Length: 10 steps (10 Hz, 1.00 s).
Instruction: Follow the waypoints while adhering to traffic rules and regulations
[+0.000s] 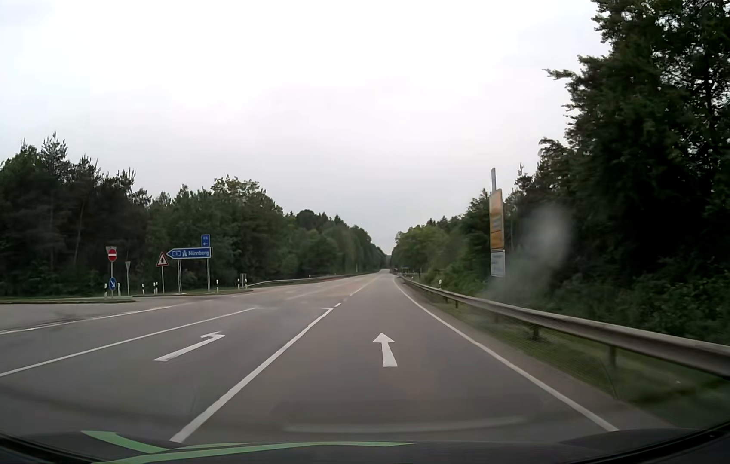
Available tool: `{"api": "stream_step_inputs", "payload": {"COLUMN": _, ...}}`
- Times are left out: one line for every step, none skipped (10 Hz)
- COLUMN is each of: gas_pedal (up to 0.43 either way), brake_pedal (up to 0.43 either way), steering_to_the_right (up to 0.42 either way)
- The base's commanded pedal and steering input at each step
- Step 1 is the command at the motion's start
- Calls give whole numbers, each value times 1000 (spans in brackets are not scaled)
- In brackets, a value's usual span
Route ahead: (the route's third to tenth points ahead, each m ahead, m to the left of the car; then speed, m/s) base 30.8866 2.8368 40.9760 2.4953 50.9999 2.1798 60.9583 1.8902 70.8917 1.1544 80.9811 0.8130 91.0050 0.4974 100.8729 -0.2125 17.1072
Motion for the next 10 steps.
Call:
{"api": "stream_step_inputs", "payload": {"gas_pedal": 28, "brake_pedal": 0, "steering_to_the_right": 7}}
{"api": "stream_step_inputs", "payload": {"gas_pedal": 28, "brake_pedal": 0, "steering_to_the_right": 6}}
{"api": "stream_step_inputs", "payload": {"gas_pedal": 28, "brake_pedal": 0, "steering_to_the_right": 5}}
{"api": "stream_step_inputs", "payload": {"gas_pedal": 39, "brake_pedal": 0, "steering_to_the_right": 5}}
{"api": "stream_step_inputs", "payload": {"gas_pedal": 39, "brake_pedal": 0, "steering_to_the_right": 5}}
{"api": "stream_step_inputs", "payload": {"gas_pedal": 39, "brake_pedal": 0, "steering_to_the_right": 5}}
{"api": "stream_step_inputs", "payload": {"gas_pedal": 39, "brake_pedal": 0, "steering_to_the_right": 5}}
{"api": "stream_step_inputs", "payload": {"gas_pedal": 39, "brake_pedal": 0, "steering_to_the_right": 4}}
{"api": "stream_step_inputs", "payload": {"gas_pedal": 39, "brake_pedal": 0, "steering_to_the_right": 4}}
{"api": "stream_step_inputs", "payload": {"gas_pedal": 39, "brake_pedal": 0, "steering_to_the_right": 4}}
